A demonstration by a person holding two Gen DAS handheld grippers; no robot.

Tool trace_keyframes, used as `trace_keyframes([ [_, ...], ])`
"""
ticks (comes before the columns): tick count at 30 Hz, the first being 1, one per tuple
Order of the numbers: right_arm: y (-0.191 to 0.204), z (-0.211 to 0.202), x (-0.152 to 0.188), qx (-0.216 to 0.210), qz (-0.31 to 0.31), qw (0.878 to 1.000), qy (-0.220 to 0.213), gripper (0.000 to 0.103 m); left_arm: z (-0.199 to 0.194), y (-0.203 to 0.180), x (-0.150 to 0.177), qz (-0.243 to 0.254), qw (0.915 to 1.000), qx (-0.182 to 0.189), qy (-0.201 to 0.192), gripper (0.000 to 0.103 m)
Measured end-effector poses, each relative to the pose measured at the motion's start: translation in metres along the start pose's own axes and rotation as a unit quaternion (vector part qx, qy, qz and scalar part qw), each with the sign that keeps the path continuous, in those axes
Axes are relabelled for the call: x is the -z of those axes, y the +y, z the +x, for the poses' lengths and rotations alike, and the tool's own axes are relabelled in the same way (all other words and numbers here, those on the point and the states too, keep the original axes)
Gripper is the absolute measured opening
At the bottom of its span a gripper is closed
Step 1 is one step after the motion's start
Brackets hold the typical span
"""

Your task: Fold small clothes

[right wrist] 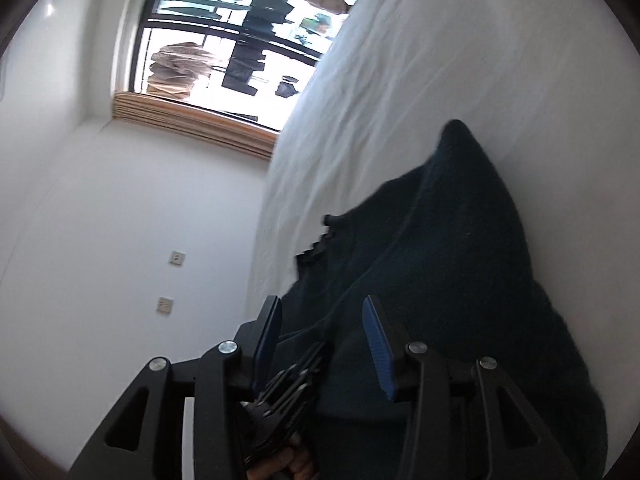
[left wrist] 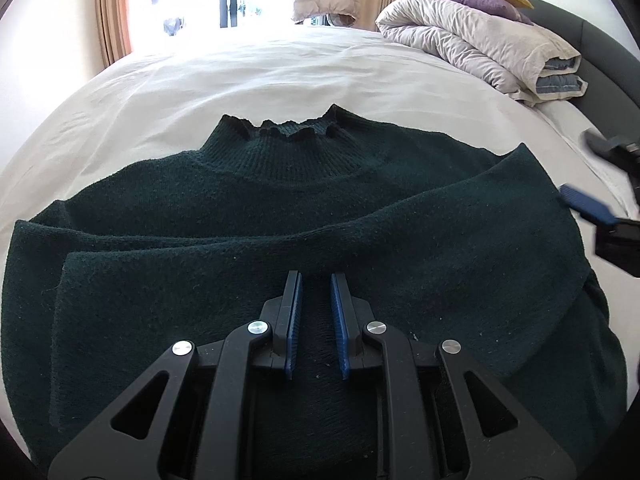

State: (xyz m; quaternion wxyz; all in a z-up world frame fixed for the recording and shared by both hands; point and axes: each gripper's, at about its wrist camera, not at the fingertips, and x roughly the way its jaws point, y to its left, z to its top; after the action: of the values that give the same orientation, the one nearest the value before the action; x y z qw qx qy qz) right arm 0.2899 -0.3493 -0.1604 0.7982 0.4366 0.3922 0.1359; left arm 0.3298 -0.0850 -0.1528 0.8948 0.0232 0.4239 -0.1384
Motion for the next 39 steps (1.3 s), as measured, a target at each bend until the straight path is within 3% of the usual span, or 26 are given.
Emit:
trace_keyframes([
  [1, -0.013, 0.006, -0.007, 0.014, 0.008, 1.000, -0.005, 0.034, 0.000, 0.002, 0.000, -0.004, 1.0000, 0.004, -0.001, 0.017],
  [2, -0.025, 0.008, -0.013, 0.031, 0.012, 0.999, -0.014, 0.007, 0.000, 0.003, 0.001, -0.008, 0.9999, 0.009, -0.003, 0.017],
  [3, -0.034, 0.007, -0.019, 0.046, 0.017, 0.998, -0.024, 0.000, 0.000, 0.005, 0.001, -0.012, 0.9998, 0.013, -0.004, 0.017],
  [4, -0.040, 0.002, -0.024, 0.034, 0.021, 0.998, -0.038, 0.000, -0.001, 0.006, 0.001, -0.015, 0.9997, 0.017, -0.005, 0.017],
  [7, -0.036, -0.023, -0.029, 0.080, 0.009, 0.993, -0.081, 0.007, -0.001, 0.008, 0.001, -0.021, 0.9995, 0.023, -0.008, 0.017],
  [8, -0.030, -0.030, -0.025, 0.079, 0.006, 0.993, -0.090, 0.024, -0.002, 0.008, 0.000, -0.022, 0.9995, 0.023, -0.008, 0.017],
  [9, -0.022, -0.034, -0.022, 0.072, 0.000, 0.993, -0.096, 0.029, -0.003, 0.006, 0.000, -0.019, 0.9996, 0.017, -0.009, 0.017],
  [12, 0.017, -0.019, 0.000, 0.026, -0.062, 0.996, -0.059, 0.039, -0.011, -0.007, 0.000, 0.003, 0.9997, -0.019, -0.012, 0.017],
  [14, 0.029, 0.006, 0.013, 0.042, -0.088, 0.995, -0.024, 0.048, -0.020, -0.010, 0.000, 0.005, 0.9990, -0.042, -0.017, 0.017],
  [16, 0.016, 0.020, 0.014, 0.056, -0.081, 0.995, -0.010, 0.045, -0.029, -0.004, 0.001, -0.003, 0.9980, -0.061, -0.017, 0.017],
  [19, -0.012, 0.011, -0.002, 0.038, -0.031, 0.999, -0.021, 0.011, -0.038, 0.017, 0.006, -0.006, 0.9972, -0.073, -0.009, 0.017],
  [20, -0.020, 0.004, -0.007, 0.040, -0.017, 0.999, -0.028, 0.008, -0.040, 0.024, 0.008, -0.008, 0.9970, -0.077, -0.004, 0.017],
  [24, -0.029, -0.029, -0.014, 0.089, -0.002, 0.993, -0.077, 0.008, -0.050, 0.044, 0.015, -0.020, 0.9966, -0.080, -0.007, 0.017],
  [25, -0.026, -0.036, -0.011, 0.084, 0.002, 0.993, -0.081, 0.015, -0.053, 0.044, 0.018, -0.020, 0.9957, -0.089, -0.011, 0.017],
  [26, -0.016, -0.041, -0.007, 0.074, -0.011, 0.994, -0.083, 0.029, -0.055, 0.042, 0.021, -0.017, 0.9948, -0.100, -0.015, 0.017],
  [29, 0.023, -0.029, 0.012, 0.029, -0.064, 0.996, -0.056, 0.044, -0.058, 0.032, 0.027, 0.007, 0.9883, -0.150, -0.023, 0.017],
  [31, 0.035, -0.010, 0.022, 0.025, -0.082, 0.996, -0.029, 0.047, -0.059, 0.024, 0.030, 0.034, 0.9817, -0.186, -0.023, 0.017],
  [33, 0.026, 0.006, 0.025, 0.054, -0.076, 0.996, -0.011, 0.047, -0.058, 0.022, 0.034, 0.054, 0.9747, -0.216, -0.020, 0.017],
  [34, 0.015, 0.007, 0.025, 0.053, -0.068, 0.996, -0.011, 0.039, -0.059, 0.025, 0.035, 0.055, 0.9736, -0.221, -0.020, 0.017],
  [35, 0.008, 0.003, 0.023, 0.049, -0.065, 0.997, -0.016, 0.027, -0.061, 0.030, 0.037, 0.051, 0.9747, -0.217, -0.020, 0.017],
  [37, -0.007, -0.004, 0.018, 0.035, -0.041, 0.998, -0.014, 0.013, -0.065, 0.045, 0.042, 0.035, 0.9788, -0.201, -0.023, 0.017],
  [39, -0.016, -0.020, 0.015, 0.036, -0.023, 0.999, -0.023, 0.009, -0.066, 0.060, 0.045, 0.012, 0.9840, -0.176, -0.026, 0.018],
])
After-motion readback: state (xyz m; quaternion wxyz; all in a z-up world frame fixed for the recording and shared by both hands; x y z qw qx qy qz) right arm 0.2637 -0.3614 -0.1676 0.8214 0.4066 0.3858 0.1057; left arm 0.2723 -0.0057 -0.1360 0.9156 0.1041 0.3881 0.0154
